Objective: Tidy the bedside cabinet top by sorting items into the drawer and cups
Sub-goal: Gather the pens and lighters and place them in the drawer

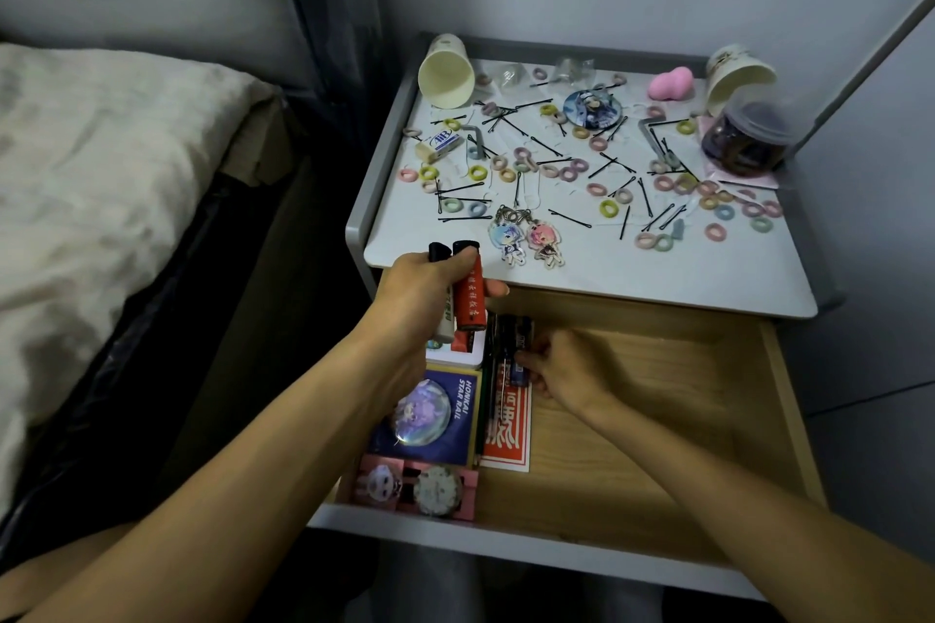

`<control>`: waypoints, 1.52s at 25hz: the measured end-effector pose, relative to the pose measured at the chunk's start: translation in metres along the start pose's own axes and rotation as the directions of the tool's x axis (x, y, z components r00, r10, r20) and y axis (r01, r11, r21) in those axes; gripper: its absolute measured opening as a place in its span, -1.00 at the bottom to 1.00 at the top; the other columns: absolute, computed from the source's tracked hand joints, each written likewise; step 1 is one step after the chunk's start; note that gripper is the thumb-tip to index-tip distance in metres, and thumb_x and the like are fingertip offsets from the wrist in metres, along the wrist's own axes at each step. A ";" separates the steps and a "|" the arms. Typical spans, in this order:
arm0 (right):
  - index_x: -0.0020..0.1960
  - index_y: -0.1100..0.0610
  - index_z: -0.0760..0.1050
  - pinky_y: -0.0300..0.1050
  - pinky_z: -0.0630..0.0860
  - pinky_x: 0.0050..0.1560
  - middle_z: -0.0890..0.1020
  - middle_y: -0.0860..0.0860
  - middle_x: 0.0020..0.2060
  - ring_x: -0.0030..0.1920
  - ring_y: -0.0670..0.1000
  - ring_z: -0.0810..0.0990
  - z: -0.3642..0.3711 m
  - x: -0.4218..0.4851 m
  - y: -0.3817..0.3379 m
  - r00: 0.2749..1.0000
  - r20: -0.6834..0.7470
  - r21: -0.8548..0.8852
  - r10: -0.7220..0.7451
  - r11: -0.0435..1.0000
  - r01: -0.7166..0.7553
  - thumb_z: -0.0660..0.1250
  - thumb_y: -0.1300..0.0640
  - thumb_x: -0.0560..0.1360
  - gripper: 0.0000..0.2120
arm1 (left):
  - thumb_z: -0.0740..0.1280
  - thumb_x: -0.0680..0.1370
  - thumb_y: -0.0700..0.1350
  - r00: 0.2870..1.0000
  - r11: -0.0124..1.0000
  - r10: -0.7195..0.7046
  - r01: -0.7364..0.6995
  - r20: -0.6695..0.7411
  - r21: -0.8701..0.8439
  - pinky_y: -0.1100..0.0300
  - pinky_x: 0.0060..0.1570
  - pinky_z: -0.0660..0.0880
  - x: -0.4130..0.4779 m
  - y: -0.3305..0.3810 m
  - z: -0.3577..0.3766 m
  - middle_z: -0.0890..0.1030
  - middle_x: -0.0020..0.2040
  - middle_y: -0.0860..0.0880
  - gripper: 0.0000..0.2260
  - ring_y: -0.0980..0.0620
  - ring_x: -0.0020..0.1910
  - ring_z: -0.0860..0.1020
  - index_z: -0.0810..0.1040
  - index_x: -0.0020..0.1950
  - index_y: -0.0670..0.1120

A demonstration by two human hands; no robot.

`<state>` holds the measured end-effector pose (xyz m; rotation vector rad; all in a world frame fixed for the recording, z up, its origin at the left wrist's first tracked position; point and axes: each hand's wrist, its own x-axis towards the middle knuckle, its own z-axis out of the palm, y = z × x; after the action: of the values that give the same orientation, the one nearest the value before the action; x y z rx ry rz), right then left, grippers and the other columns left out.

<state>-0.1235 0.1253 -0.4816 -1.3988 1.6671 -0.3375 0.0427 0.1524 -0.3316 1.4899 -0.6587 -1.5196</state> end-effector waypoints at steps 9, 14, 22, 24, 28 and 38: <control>0.13 0.16 0.47 -0.48 0.37 -0.39 0.57 -0.07 -0.12 -0.32 -0.30 0.46 0.001 -0.006 0.001 0.984 -0.014 -0.198 -0.180 0.965 0.174 0.29 0.16 0.59 -0.86 | 0.38 0.57 -0.07 0.999 0.990 0.015 -0.010 -0.030 0.138 0.30 -0.43 0.40 0.003 -0.003 0.002 0.69 -0.24 -0.04 -0.79 0.16 -0.50 0.47 0.60 0.08 -0.20; 0.15 0.17 0.46 -0.47 0.34 -0.40 0.63 0.02 0.01 -0.24 -0.20 0.48 0.001 -0.009 -0.002 0.981 -0.028 -0.229 -0.192 0.957 0.180 0.29 0.15 0.59 -0.83 | 0.38 0.57 -0.09 1.000 0.993 -0.003 0.004 -0.012 0.117 0.27 -0.38 0.41 0.006 -0.004 0.000 0.70 -0.17 -0.09 -0.84 0.15 -0.48 0.49 0.57 0.03 -0.18; 0.00 0.10 0.57 -0.13 0.52 -0.30 0.65 0.06 -0.24 -0.32 -0.03 0.60 -0.058 -0.064 -0.048 0.944 0.048 0.200 -0.328 0.929 0.312 0.19 0.11 0.64 -0.81 | 0.39 0.55 -0.10 0.999 0.986 -0.022 0.015 0.040 0.168 0.07 -0.21 0.38 0.012 -0.017 0.005 0.57 -0.21 -0.12 -0.84 0.03 -0.37 0.44 0.59 -0.01 -0.20; 0.06 0.15 0.58 -0.17 0.48 -0.33 0.66 0.02 -0.20 -0.29 0.00 0.59 -0.069 -0.086 -0.056 0.935 0.112 0.373 -0.336 0.886 0.274 0.22 0.10 0.62 -0.81 | 0.39 0.55 -0.12 0.996 0.982 -0.025 0.008 0.089 0.189 0.13 -0.21 0.41 0.007 -0.023 0.009 0.57 -0.24 -0.11 -0.85 0.05 -0.38 0.46 0.59 -0.01 -0.20; 0.05 0.26 0.55 -0.18 0.46 -0.33 0.66 0.05 -0.22 -0.28 0.01 0.55 -0.065 -0.098 -0.054 0.943 0.135 0.460 -0.304 0.862 0.212 0.33 0.18 0.56 -0.85 | 0.39 0.55 -0.17 0.987 0.974 -0.014 -0.023 0.163 0.224 0.27 -0.40 0.42 -0.002 -0.033 0.018 0.60 -0.27 -0.10 -0.85 0.10 -0.43 0.52 0.59 0.00 -0.26; -0.05 0.22 0.51 -0.26 0.44 -0.37 0.58 0.08 -0.33 -0.38 -0.05 0.50 -0.050 -0.043 0.002 0.980 0.198 0.237 -0.007 0.971 -0.041 0.30 0.25 0.57 -0.95 | 0.20 0.64 0.09 0.990 0.988 -0.142 0.141 -0.015 -0.060 0.28 -0.50 0.21 0.001 -0.012 0.009 0.44 -0.32 0.01 -0.65 0.11 -0.46 0.32 0.59 0.02 -0.17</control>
<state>-0.1653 0.1476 -0.4351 -1.1964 1.4237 -0.3650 0.0310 0.1553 -0.3407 1.5319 -0.5017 -1.6154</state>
